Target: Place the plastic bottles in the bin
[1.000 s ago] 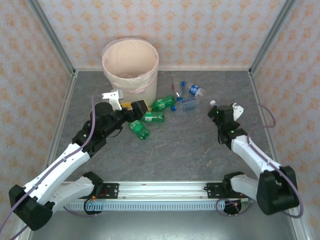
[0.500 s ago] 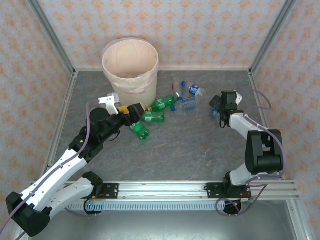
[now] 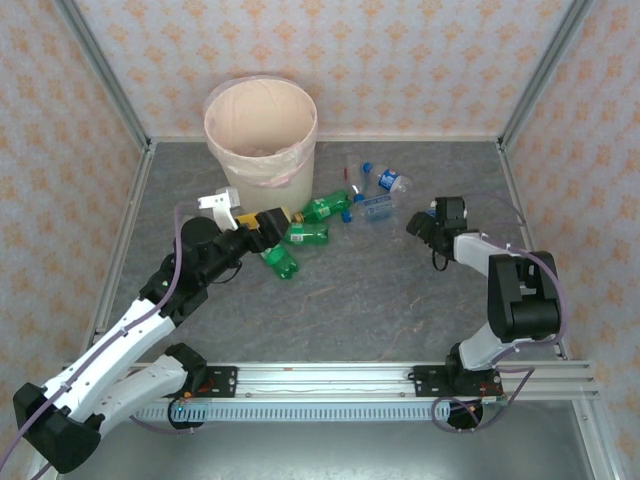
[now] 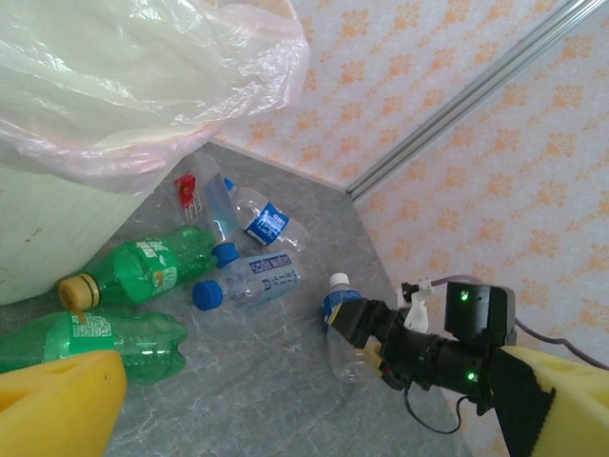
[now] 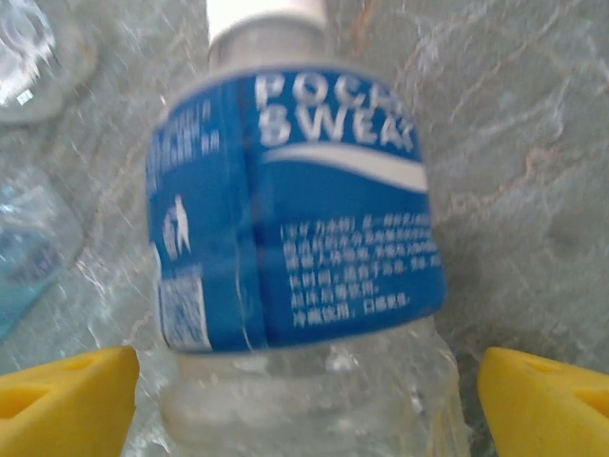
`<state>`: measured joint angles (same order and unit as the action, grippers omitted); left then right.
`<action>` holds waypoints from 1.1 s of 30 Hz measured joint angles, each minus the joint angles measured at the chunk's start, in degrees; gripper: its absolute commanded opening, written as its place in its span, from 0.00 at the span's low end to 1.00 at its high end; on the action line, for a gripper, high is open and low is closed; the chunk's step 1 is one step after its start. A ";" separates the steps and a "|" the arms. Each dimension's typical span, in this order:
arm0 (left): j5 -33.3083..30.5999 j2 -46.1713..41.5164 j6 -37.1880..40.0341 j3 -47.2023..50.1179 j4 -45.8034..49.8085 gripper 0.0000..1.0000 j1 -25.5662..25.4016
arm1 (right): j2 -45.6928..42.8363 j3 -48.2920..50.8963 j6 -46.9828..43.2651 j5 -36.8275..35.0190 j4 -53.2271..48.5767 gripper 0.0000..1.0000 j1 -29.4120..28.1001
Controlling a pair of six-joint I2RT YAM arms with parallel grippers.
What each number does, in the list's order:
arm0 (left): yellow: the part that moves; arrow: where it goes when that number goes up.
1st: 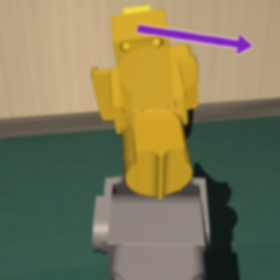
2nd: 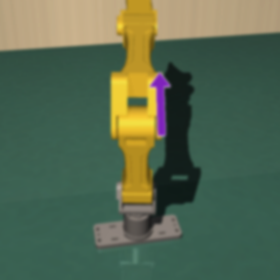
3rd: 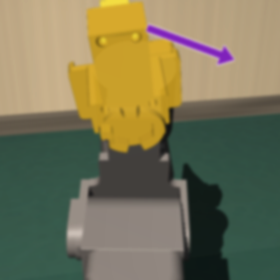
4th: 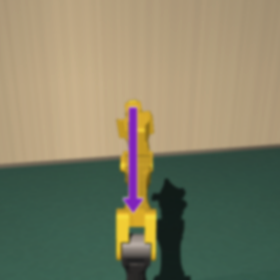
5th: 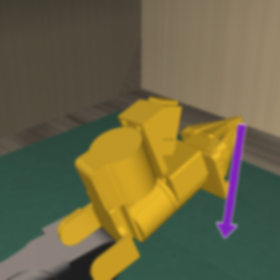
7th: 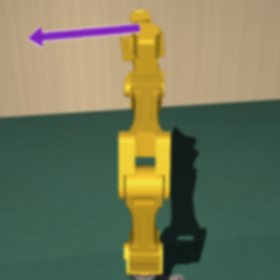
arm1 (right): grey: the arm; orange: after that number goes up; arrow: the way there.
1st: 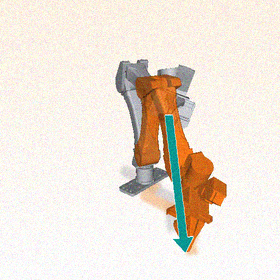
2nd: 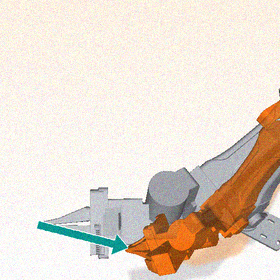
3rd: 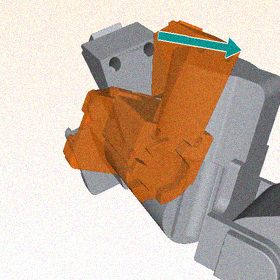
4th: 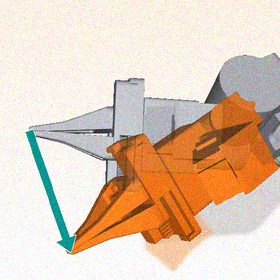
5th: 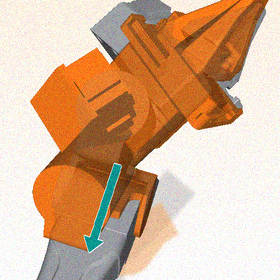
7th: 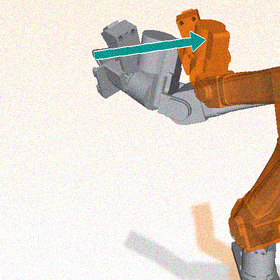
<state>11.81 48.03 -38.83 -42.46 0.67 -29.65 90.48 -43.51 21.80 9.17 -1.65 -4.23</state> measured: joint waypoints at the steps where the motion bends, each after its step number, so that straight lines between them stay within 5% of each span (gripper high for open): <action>1: 0.00 0.11 -0.20 0.02 -0.13 0.99 0.00 | 0.00 0.13 0.00 -0.42 -0.35 0.90 -0.39; 13: 0.00 0.09 -0.42 0.31 -0.17 0.99 0.00 | 0.00 0.92 0.39 -3.43 -0.39 0.62 -1.42; 26: 0.02 1.29 -3.78 0.85 -3.02 0.99 0.00 | -13.53 6.91 0.33 -3.93 0.39 0.55 -6.03; 33: 1.84 3.61 -6.80 1.11 -6.19 0.94 0.00 | -26.36 9.90 -1.79 -5.79 1.09 0.52 -16.65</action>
<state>13.65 51.64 -45.63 -41.34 -5.52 -29.65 64.12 -33.61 20.01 3.38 -0.56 -20.88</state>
